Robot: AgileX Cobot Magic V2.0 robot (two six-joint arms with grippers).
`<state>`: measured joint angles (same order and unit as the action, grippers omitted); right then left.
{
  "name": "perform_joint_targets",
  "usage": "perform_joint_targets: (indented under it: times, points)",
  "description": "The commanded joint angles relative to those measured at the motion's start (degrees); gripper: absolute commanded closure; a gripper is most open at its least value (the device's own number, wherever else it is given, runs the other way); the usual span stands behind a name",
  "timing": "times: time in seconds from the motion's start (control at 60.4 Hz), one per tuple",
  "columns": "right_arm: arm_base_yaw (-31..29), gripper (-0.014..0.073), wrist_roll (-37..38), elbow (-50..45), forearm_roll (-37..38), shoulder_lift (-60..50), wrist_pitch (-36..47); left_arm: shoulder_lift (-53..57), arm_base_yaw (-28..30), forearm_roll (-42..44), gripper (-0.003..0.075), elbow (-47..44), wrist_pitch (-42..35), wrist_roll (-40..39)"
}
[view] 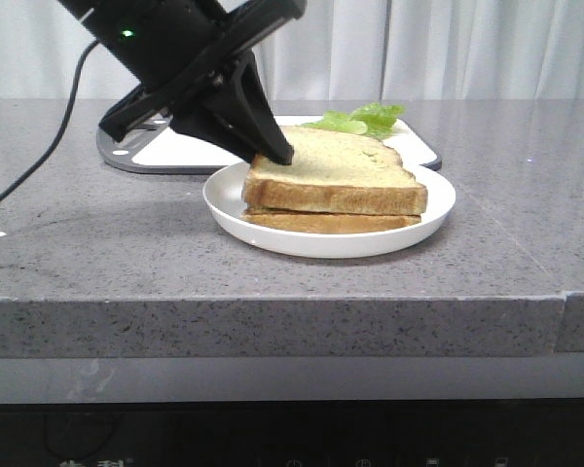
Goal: Left arm grabs bread, right arm adds lettuce
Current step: 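Grasp the top bread slice with the left gripper and lift it off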
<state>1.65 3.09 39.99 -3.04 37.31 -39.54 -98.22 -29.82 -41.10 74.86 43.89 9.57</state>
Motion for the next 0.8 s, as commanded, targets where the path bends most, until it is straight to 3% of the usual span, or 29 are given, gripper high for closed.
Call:
perform_joint_targets:
  times: [0.0,0.331,0.514,0.779]
  points:
    - [-0.34,0.0222,-0.38,1.81,-0.04,0.34,3.22,4.39,-0.33,-1.17,0.0741,1.70,-1.34,0.25]
    - [-0.34,0.0222,-0.38,1.81,-0.04,0.34,3.72,13.02,-0.33,2.45,0.0741,1.70,-1.11,0.25]
    - [-0.34,0.0222,-0.38,1.81,-0.04,0.34,4.35,21.60,-0.12,9.40,0.0741,1.70,0.11,-0.72]
    - [-0.34,0.0222,-0.38,1.81,-0.04,0.34,5.68,36.54,8.56,21.08,0.0741,-5.66,1.54,-8.00]
